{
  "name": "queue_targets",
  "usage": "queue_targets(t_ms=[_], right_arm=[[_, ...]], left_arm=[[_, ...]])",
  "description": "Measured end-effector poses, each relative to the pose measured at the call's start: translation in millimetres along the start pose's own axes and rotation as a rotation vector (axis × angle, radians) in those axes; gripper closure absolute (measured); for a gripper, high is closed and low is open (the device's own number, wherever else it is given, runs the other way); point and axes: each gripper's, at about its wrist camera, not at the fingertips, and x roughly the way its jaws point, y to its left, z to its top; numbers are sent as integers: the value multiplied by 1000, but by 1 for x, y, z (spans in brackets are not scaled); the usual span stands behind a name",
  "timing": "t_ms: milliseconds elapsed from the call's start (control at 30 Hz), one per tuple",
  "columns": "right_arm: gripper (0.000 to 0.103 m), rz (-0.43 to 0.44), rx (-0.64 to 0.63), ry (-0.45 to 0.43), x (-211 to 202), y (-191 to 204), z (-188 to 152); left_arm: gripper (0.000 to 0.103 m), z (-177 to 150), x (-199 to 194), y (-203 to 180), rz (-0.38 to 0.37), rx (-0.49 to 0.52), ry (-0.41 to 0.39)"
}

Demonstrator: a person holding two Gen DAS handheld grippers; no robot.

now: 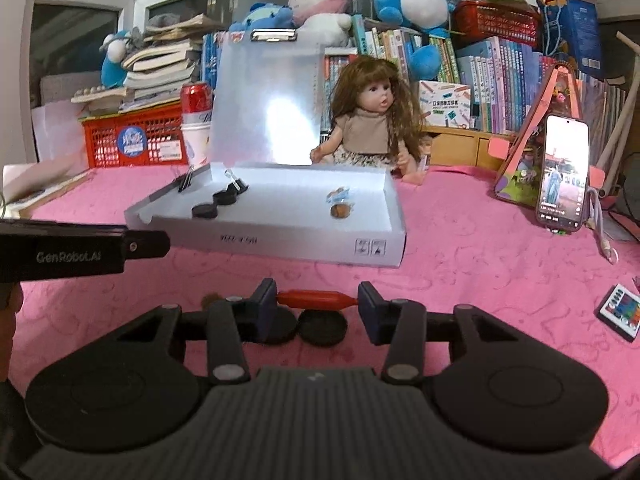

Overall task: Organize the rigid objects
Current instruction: 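Carry the orange piece with the left gripper while the right gripper carries its orange piece into the box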

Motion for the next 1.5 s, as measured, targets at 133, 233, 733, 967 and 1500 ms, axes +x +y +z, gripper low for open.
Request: queue_targets(t_ms=[133, 233, 733, 967, 1500], right_arm=[[53, 0, 19, -12, 7, -6, 11], [53, -1, 24, -13, 16, -8, 18], [53, -1, 93, 22, 67, -17, 48], [53, 2, 107, 51, 95, -25, 58], [53, 8, 93, 100, 139, -29, 63]], left_arm=[[61, 8, 5, 2, 8, 7, -9], [61, 14, 11, 5, 16, -1, -8], [61, 46, 51, 16, 54, -55, -9], [61, 55, 76, 21, 72, -57, 12], [61, 49, 121, 34, 92, -76, 108]])
